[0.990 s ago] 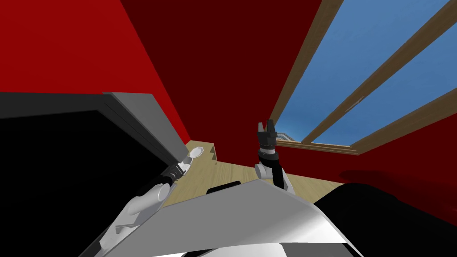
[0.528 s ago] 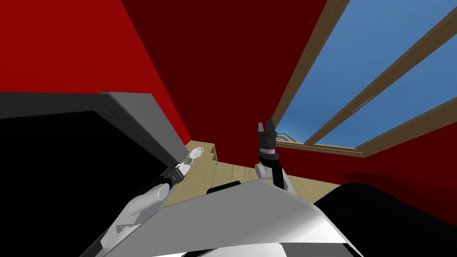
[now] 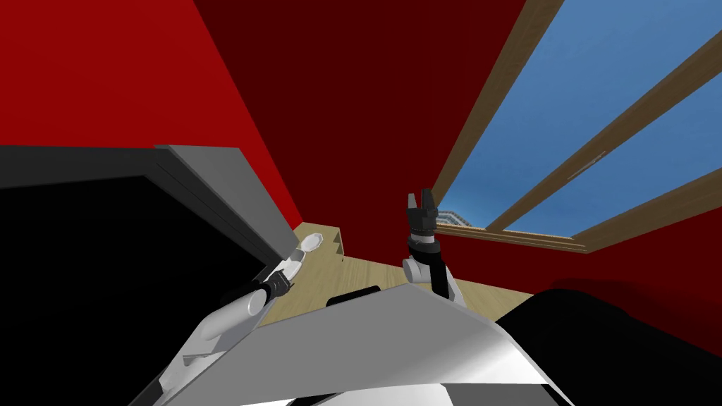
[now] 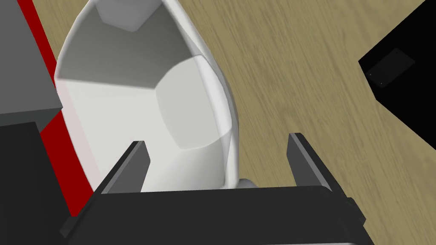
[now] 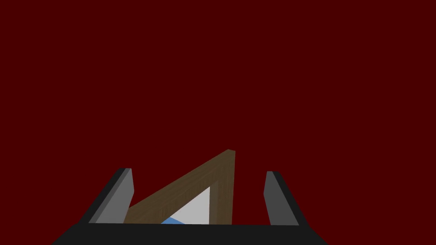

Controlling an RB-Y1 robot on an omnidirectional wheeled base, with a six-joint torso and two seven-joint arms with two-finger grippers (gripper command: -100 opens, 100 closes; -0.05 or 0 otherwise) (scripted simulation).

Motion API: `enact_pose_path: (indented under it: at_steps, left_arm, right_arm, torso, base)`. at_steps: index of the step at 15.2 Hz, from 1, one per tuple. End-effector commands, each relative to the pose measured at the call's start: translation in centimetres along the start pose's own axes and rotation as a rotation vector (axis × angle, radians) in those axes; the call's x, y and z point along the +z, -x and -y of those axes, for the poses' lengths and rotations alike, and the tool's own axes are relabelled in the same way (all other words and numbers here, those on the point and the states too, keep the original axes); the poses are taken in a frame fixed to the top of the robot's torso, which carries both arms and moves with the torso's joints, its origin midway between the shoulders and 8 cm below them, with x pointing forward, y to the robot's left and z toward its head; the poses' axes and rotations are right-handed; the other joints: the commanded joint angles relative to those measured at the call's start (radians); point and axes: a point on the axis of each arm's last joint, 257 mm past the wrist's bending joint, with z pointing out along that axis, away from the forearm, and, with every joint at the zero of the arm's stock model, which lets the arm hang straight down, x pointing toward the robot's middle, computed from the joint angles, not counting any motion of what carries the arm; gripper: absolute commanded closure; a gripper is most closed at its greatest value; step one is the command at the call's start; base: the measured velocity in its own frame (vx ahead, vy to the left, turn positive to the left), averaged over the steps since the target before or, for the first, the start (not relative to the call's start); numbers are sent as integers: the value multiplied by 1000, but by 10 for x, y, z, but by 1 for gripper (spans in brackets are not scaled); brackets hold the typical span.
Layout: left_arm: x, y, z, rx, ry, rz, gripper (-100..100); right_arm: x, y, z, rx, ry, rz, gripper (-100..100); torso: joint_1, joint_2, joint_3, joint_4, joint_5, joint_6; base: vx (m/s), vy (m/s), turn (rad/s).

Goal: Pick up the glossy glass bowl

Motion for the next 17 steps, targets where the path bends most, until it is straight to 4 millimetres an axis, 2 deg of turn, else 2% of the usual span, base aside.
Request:
enact_pose_path:
  at_steps: [1,6,8,9,13,17]
  left_arm:
    - [0,0,0,0,0,0,-100]
    - [15,14,-2,-26,-7,15,-100]
    - [14,13,-2,-25,-5,14,-100]
    - [14,13,-2,-25,-7,14,100]
    - [14,14,-3,-28,-5,16,100]
    - [3,4,-1,-8,2,5,100]
  right_arm:
    - [0,0,0,0,0,0,0]
    - [0,0,0,0,0,0,0]
    - [0,0,0,0,0,0,0]
    - [0,0,0,0,0,0,0]
    - [0,0,0,0,0,0,0]
    - [0,0,0,0,0,0,0]
  torso:
    - [0,0,0,0,0,0]
    - [0,2,1,0,0,0]
    - [0,2,1,0,0,0]
    - [0,2,1,0,0,0]
    - [0,2,2,1,0,1]
    - [-2,3,3,2,-2,1]
  base:
    - [17,4,8]
    - [5,1,-79]
    - [3,2,-46]
    - [0,0,0]
    - [0,0,0]
    - [-4,-1,85]
